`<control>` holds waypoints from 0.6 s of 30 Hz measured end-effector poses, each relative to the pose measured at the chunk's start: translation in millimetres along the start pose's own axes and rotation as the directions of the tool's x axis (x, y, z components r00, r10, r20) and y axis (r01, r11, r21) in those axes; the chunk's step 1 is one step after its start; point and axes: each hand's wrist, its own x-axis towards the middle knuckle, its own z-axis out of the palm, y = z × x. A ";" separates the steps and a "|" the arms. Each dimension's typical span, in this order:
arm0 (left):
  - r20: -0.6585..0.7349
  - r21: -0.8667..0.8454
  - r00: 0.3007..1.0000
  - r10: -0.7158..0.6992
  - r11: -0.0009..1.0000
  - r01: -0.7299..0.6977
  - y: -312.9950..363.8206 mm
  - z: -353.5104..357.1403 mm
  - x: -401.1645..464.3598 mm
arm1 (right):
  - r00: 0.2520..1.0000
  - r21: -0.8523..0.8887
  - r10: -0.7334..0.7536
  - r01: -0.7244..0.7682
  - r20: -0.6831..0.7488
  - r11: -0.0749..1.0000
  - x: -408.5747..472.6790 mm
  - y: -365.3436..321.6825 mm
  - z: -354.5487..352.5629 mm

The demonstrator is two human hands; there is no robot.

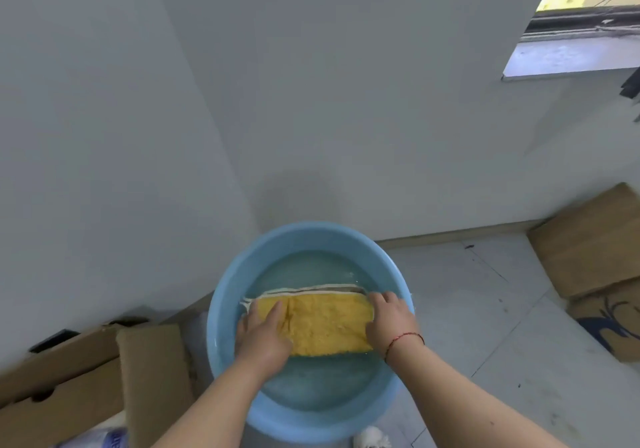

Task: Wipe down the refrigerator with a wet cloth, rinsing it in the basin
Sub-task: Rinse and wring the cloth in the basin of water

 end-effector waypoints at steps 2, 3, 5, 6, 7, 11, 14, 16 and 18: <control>0.065 0.154 0.998 -0.012 0.988 0.002 2.7 14.3 13.9 | 0.995 -0.092 -0.084 0.090 0.062 0.992 16.2 -5.8 16.5; 0.076 0.203 0.997 -0.021 0.979 0.005 2.5 20.6 23.8 | 0.985 -0.146 -0.133 0.149 0.111 0.978 27.1 -10.0 25.4; 0.104 0.277 0.994 -0.038 0.961 0.007 0.8 29.5 40.4 | 0.951 -0.275 -0.220 0.277 0.218 0.921 40.9 -17.1 38.3; 0.119 0.300 0.991 -0.057 0.954 0.019 -2.1 33.1 48.4 | 0.932 -0.337 -0.251 0.331 0.261 0.881 47.0 -20.1 44.5; 0.139 0.312 0.987 -0.083 0.949 0.036 -6.6 38.7 56.2 | 0.914 -0.388 -0.270 0.377 0.302 0.841 53.8 -21.6 51.5; 0.168 0.319 0.975 -0.144 0.944 0.084 -21.8 55.4 71.6 | 0.883 -0.468 -0.276 0.440 0.380 0.766 80.2 -17.5 70.3; 0.184 0.307 0.972 -0.148 0.948 0.086 -25.3 65.0 78.0 | 0.876 -0.468 -0.240 0.435 0.419 0.770 92.9 -12.7 77.6; 0.214 0.258 0.962 -0.170 0.960 0.112 -25.6 72.2 83.2 | 0.874 -0.438 -0.209 0.412 0.439 0.799 99.3 -11.0 82.1; 0.255 0.207 0.948 -0.191 0.968 0.139 -24.3 76.4 88.3 | 0.880 -0.406 -0.163 0.362 0.447 0.839 102.4 -14.2 84.9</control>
